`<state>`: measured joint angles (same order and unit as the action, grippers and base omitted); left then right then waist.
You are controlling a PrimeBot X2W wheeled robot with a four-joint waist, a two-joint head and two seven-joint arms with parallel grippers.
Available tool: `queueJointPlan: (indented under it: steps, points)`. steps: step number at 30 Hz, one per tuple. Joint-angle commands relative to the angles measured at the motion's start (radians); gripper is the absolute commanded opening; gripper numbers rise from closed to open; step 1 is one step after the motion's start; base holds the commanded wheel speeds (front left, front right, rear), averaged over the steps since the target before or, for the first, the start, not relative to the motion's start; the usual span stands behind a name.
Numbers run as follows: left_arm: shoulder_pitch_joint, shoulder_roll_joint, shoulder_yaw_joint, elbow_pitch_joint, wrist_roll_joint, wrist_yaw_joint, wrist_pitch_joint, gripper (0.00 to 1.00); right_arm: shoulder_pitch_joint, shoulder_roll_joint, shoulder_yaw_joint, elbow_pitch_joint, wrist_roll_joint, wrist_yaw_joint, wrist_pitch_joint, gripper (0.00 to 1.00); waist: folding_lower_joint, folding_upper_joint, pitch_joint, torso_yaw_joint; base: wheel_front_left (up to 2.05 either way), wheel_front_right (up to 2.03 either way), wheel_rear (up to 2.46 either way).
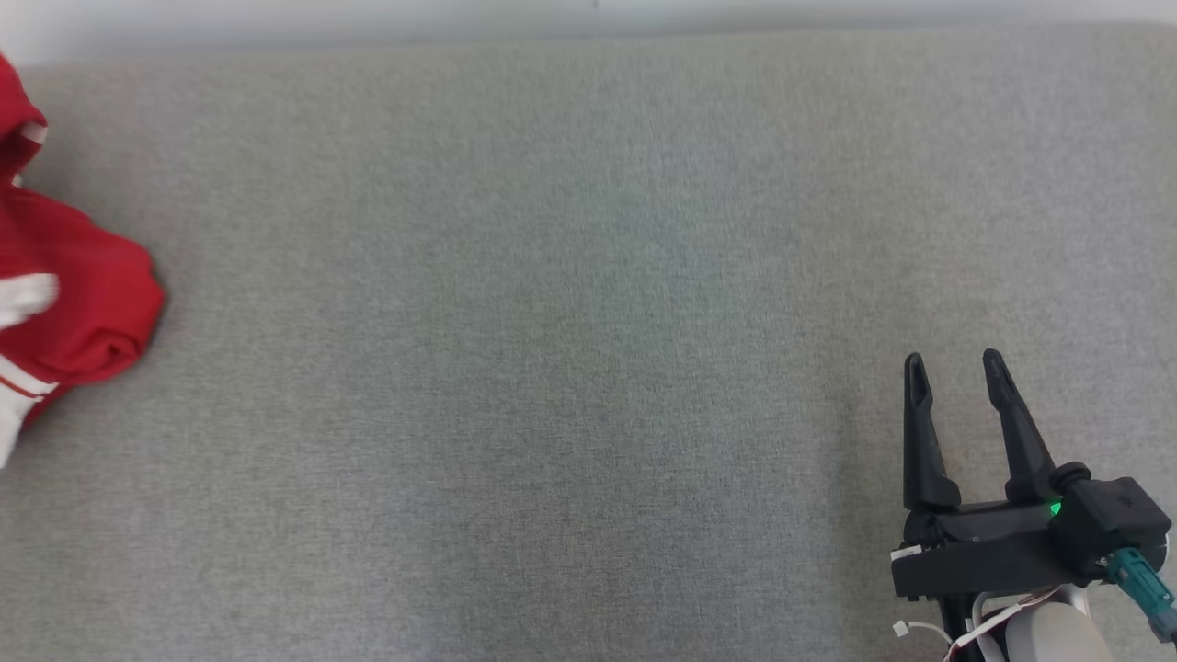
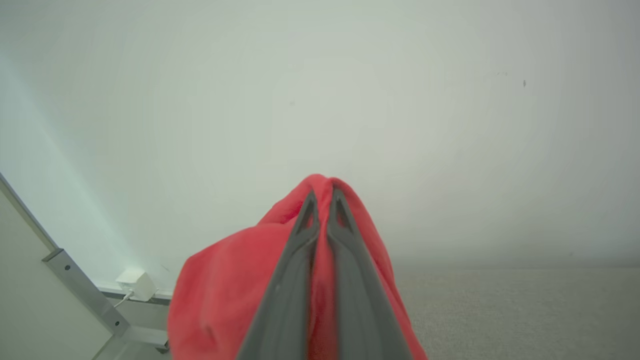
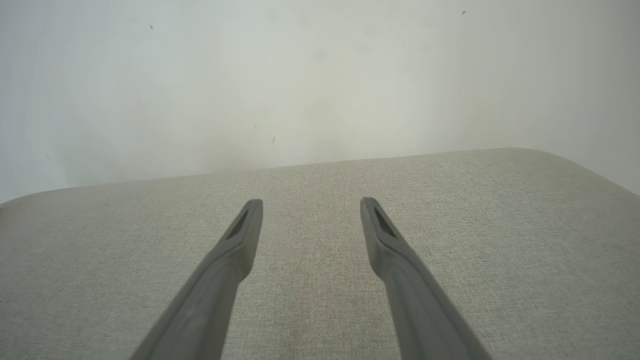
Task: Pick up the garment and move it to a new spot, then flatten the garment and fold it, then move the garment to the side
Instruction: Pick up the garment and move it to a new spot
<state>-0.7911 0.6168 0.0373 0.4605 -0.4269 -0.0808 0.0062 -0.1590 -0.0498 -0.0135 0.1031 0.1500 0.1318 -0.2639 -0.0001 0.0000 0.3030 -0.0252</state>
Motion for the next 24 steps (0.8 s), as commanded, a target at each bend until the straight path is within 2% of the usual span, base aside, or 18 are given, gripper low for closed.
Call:
queueJointPlan:
  steps: [1,7,14,17,18,24]
  points:
    - [-0.022,-0.007,-0.012,-0.037,0.013,-0.004,-0.007,0.0,0.014,-0.001,0.004,0.004,0.012,-0.002,-0.001,1.0,0.0001,0.0,-0.036,0.011,0.0,0.0,0.0]
    - [-0.1,-0.041,-0.083,-0.219,0.019,-0.015,0.026,0.0,0.026,-0.001,0.011,0.012,0.035,-0.002,-0.001,1.0,0.0001,0.0,-0.077,-0.017,0.0,0.0,0.0]
    - [-0.163,-0.124,-0.182,-0.389,-0.003,-0.02,0.1,0.0,0.038,-0.001,0.018,0.021,0.065,-0.002,-0.001,1.0,0.0001,0.0,-0.099,-0.098,0.0,0.0,0.0]
    - [-0.157,-0.17,-0.221,-0.428,-0.014,-0.014,0.122,0.0,0.045,-0.001,0.02,0.024,0.073,-0.002,-0.001,1.0,0.0001,0.0,-0.105,-0.144,0.0,0.0,0.0]
    - [-0.157,-0.17,-0.221,-0.428,-0.014,-0.014,0.122,0.0,0.045,-0.001,0.02,0.024,0.073,-0.002,-0.001,1.0,0.0001,0.0,-0.105,-0.144,0.0,0.0,0.0]
    - [-0.101,-0.269,-0.294,-0.462,-0.031,0.011,0.118,0.0,0.061,-0.001,0.019,0.019,0.084,-0.002,-0.001,1.0,0.0001,0.0,-0.103,-0.225,0.0,0.0,0.0]
